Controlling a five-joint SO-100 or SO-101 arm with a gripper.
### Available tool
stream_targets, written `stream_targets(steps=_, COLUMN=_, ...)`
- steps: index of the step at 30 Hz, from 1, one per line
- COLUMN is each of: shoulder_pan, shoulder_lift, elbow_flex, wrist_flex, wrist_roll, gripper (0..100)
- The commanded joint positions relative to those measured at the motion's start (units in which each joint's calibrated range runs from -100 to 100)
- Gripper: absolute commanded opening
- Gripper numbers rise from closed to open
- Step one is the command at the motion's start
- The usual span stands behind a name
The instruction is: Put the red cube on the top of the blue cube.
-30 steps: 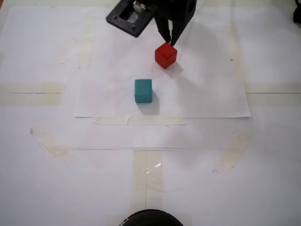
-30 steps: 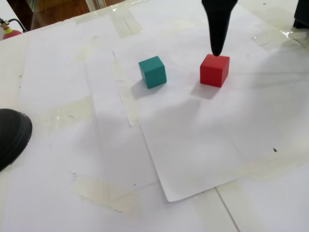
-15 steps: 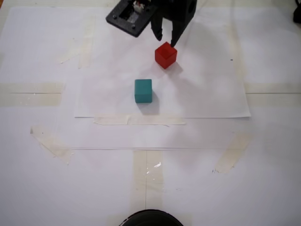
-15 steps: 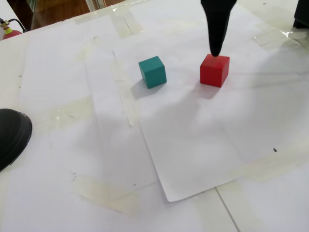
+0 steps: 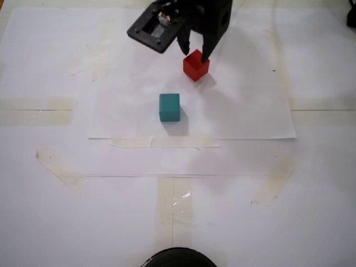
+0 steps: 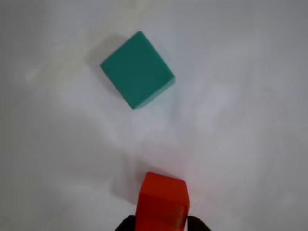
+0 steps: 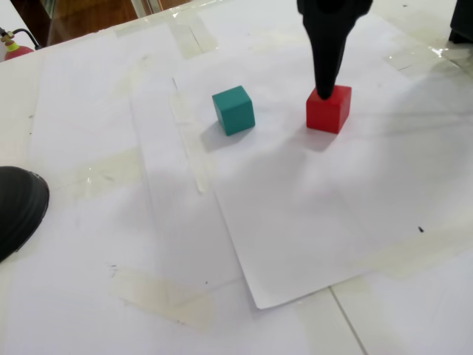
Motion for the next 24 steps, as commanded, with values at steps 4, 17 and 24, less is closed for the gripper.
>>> stream_targets(steps=4, shoulder_pan=-0.4, shoulder_lift=0.7, elbow_flex=0.5, wrist_flex=-3.7, wrist_roll=-1.6, gripper=19)
stream_targets(steps=17, shoulder_pan=-0.4, shoulder_lift=2.9, elbow_flex=4.2, wrist_flex=-8.4, wrist_roll=-1.6, gripper=20)
stream_targets(steps=24, shoulder_pan=-0.5, shoulder_lift=3.5, elbow_flex=5.0, wrist_flex=-8.7, wrist_roll=-1.6, gripper=19)
